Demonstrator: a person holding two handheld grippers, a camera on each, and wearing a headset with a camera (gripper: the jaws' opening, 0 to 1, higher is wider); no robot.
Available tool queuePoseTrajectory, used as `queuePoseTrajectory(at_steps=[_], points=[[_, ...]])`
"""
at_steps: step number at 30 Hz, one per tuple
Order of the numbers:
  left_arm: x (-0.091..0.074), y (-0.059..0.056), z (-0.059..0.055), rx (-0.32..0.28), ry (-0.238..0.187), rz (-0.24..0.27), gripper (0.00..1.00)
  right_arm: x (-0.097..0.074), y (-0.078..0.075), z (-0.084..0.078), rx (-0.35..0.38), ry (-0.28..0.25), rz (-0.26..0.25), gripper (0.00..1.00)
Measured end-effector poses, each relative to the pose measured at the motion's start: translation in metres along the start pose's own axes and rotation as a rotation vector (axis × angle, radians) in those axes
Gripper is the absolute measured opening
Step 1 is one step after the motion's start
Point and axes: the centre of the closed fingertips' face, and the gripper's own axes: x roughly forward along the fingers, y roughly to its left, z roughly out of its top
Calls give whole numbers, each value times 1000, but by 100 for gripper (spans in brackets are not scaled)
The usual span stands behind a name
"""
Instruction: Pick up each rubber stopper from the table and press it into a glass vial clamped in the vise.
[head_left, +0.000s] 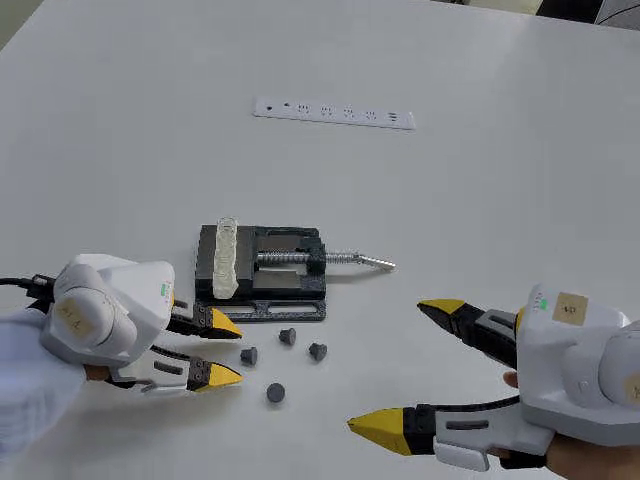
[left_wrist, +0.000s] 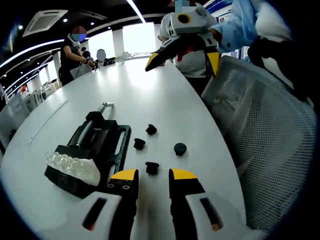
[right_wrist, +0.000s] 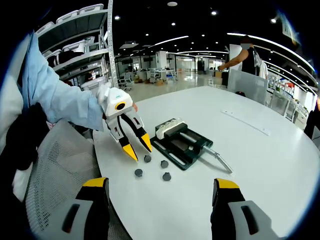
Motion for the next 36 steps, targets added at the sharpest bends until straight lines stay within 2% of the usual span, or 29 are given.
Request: queuePoseTrajectory(at_steps=[7, 16, 28, 36], points=[[4, 0, -2, 31, 33, -6, 14, 1, 1, -2, 3, 4, 1, 84], [7, 3, -3, 46, 48, -6, 9, 2, 1, -2, 2, 10, 3, 84], [9, 4, -6, 57, 59, -2, 3, 3, 2, -2, 1, 14, 3, 84], [9, 5, -8, 28, 47, 3, 3, 3, 2, -2, 0, 18, 6, 83]])
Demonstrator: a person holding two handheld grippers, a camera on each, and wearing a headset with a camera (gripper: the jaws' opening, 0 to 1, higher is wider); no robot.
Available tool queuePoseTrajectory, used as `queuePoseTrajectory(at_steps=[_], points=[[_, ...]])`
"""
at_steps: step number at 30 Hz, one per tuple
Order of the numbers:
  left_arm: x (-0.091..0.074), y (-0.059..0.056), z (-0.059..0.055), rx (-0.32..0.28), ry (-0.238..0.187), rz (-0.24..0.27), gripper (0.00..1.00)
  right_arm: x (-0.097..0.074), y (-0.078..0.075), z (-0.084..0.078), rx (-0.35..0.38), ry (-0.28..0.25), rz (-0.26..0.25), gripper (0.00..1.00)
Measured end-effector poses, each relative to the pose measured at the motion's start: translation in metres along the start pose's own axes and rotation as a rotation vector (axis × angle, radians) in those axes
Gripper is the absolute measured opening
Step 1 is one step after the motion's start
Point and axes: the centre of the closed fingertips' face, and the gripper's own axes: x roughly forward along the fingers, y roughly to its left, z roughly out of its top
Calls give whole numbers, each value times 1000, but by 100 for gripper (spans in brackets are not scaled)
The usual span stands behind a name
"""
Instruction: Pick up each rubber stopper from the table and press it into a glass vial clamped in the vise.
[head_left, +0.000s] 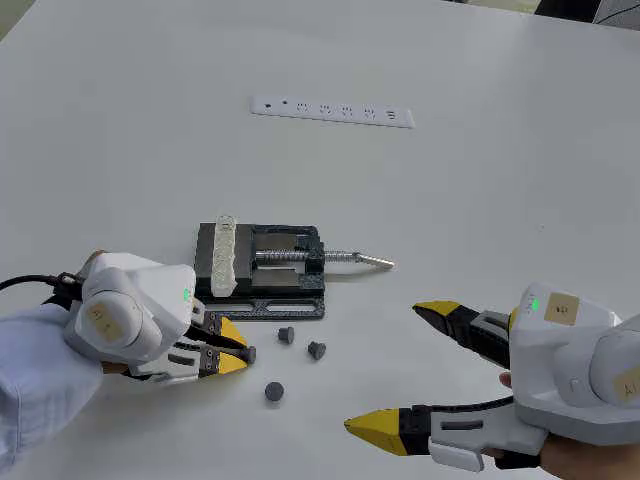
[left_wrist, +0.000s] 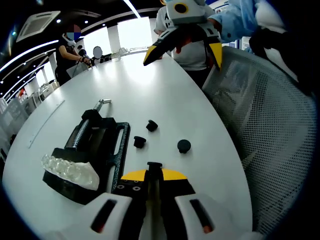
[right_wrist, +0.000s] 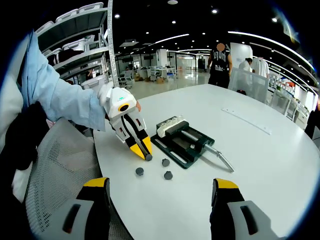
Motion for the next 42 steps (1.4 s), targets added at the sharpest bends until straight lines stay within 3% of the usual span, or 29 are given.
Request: queuePoseTrajectory(at_steps=[8, 9, 17, 30, 33, 36, 42], points=[[-4, -2, 4, -73, -60, 21, 2, 1, -1, 1, -7, 5, 3, 82], [-6, -3, 9, -106, -93, 25, 2, 1, -1, 0, -11, 10, 4, 82], [-26, -1, 22, -230, -219, 70, 2, 5, 3, 3, -35, 20, 24, 81], [-49, -10, 41, -286, -342, 104, 2, 14, 13, 16, -87, 34, 75, 74], [-54, -11, 49, -295, -371, 105, 2, 14, 17, 20, -92, 42, 98, 68], [-58, -13, 55, -303, -395, 98, 2, 14, 22, 23, -117, 58, 128, 52], [-61, -16, 61, -301, -416, 92, 2, 17, 30, 31, -162, 71, 165, 43]])
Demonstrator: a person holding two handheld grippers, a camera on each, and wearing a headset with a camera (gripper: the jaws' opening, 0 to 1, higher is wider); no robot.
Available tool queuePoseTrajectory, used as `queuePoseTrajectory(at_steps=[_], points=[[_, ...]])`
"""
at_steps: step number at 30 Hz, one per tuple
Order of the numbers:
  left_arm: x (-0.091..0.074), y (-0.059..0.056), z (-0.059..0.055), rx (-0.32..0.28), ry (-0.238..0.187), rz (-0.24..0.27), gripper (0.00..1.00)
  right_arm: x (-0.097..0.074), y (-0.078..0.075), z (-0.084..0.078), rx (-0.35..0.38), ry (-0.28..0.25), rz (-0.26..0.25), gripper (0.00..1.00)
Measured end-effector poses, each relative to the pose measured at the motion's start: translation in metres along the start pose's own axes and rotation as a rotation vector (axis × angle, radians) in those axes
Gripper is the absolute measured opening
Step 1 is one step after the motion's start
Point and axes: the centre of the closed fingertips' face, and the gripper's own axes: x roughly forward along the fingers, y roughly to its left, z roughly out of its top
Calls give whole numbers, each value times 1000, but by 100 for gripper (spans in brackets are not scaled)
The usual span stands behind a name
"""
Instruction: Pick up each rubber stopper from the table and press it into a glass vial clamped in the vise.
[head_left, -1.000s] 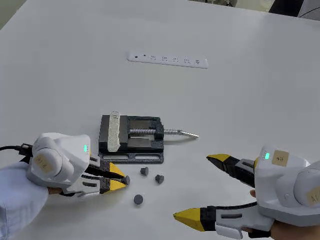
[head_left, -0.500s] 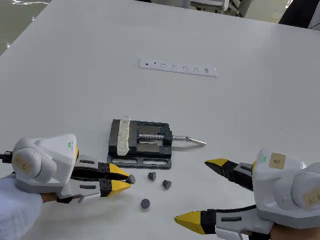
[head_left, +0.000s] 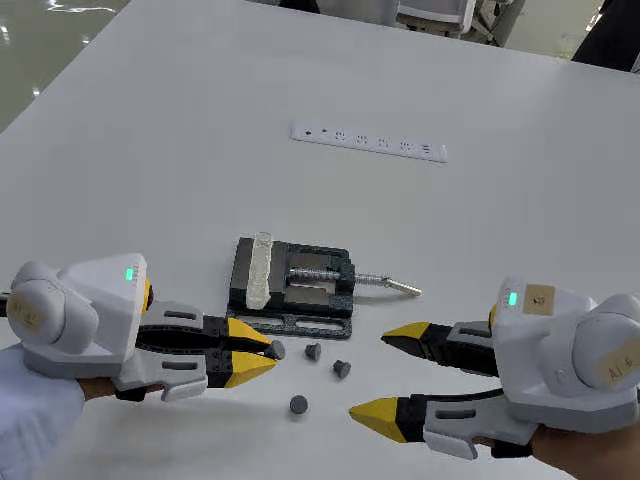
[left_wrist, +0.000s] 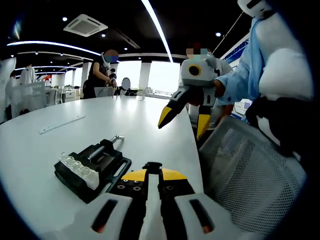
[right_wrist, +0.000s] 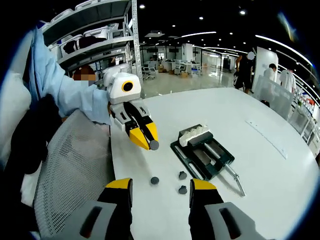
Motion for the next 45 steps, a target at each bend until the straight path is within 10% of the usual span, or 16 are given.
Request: queuePoseTrajectory(at_steps=[45], points=[[8, -25, 29, -83, -153, -142, 2, 15, 20, 38, -340, 145, 219, 15]])
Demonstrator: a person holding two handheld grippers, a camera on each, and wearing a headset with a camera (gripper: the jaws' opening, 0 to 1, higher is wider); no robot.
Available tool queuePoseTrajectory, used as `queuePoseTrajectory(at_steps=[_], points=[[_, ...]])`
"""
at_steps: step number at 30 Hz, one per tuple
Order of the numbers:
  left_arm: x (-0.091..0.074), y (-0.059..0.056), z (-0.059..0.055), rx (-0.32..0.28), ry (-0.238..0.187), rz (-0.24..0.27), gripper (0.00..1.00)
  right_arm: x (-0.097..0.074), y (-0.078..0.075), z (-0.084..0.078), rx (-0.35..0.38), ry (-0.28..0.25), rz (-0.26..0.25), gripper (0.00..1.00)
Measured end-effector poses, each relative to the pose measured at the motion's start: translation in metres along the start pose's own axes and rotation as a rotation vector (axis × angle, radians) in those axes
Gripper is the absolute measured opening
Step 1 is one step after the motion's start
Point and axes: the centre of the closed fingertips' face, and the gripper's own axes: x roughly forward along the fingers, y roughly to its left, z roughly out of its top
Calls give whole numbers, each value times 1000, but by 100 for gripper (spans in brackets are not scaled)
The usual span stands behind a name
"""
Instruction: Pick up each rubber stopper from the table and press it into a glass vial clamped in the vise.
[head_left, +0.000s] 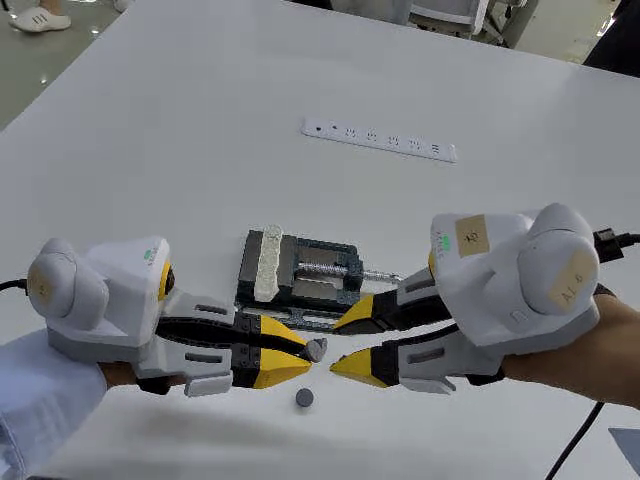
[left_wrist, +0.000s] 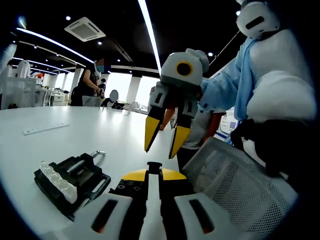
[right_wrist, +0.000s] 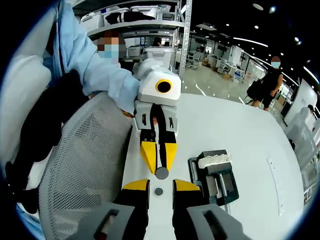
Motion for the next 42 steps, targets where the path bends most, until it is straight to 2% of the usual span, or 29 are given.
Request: queuePoseTrajectory(at_steps=[2, 6, 10, 17, 42], points=[[0, -1, 2, -13, -15, -6, 2, 0, 1, 1, -17, 4, 6, 14], [1, -7, 3, -30, -18, -38, 2, 0, 2, 4, -51, 7, 18, 13], [2, -8, 5, -35, -26, -41, 2, 0, 2, 7, -67, 12, 25, 13], [1, -10, 8, -45, -42, -51, 2, 2, 4, 8, -76, 17, 40, 12], [1, -15, 10, -59, -50, -80, 2, 4, 11, 10, -109, 17, 77, 8]])
